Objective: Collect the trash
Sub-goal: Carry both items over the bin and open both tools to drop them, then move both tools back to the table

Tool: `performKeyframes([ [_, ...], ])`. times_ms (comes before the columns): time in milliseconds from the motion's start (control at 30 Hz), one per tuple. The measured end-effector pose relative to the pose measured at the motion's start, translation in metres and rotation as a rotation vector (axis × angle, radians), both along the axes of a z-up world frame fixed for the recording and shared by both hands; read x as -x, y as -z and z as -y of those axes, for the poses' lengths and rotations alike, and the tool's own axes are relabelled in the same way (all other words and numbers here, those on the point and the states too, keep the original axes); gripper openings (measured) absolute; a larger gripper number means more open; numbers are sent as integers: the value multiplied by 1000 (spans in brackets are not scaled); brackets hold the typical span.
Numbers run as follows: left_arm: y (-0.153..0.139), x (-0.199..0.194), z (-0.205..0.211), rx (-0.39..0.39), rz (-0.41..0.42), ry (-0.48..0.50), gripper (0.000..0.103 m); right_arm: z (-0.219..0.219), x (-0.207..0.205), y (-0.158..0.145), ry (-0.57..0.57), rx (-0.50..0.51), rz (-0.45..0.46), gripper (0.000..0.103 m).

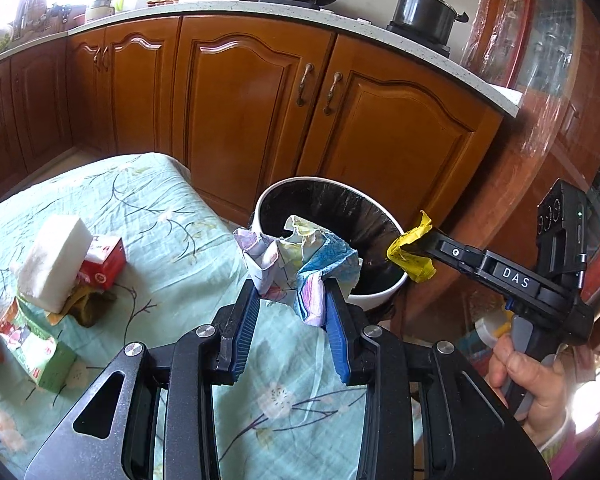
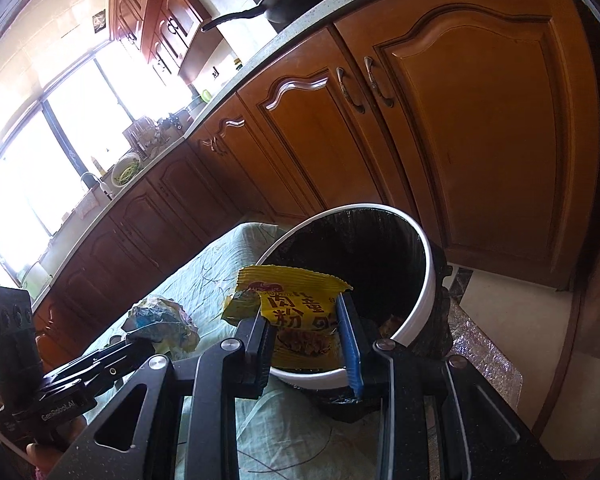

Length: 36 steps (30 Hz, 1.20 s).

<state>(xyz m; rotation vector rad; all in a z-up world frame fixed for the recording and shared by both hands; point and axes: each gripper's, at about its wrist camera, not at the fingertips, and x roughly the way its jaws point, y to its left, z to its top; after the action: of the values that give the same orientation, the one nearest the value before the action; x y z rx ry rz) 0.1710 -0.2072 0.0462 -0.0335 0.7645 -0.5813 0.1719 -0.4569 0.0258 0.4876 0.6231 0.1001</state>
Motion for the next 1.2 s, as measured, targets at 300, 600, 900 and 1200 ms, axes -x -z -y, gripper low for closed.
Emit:
performKeyframes([
  [300,0,-27,37,-34,0,38,31,6,-22,6,4,27,-56,30],
  [600,10,-54,63,-75,-37,63,31,13,-33,14,14,53,-91,30],
  [900,28,-61,77,-97,-86,79,34,16,-47,18,4,55,-110,43],
  [1200,26,-62,72,-94,-88,65,59,18,-42,15,18,30,-84,63],
])
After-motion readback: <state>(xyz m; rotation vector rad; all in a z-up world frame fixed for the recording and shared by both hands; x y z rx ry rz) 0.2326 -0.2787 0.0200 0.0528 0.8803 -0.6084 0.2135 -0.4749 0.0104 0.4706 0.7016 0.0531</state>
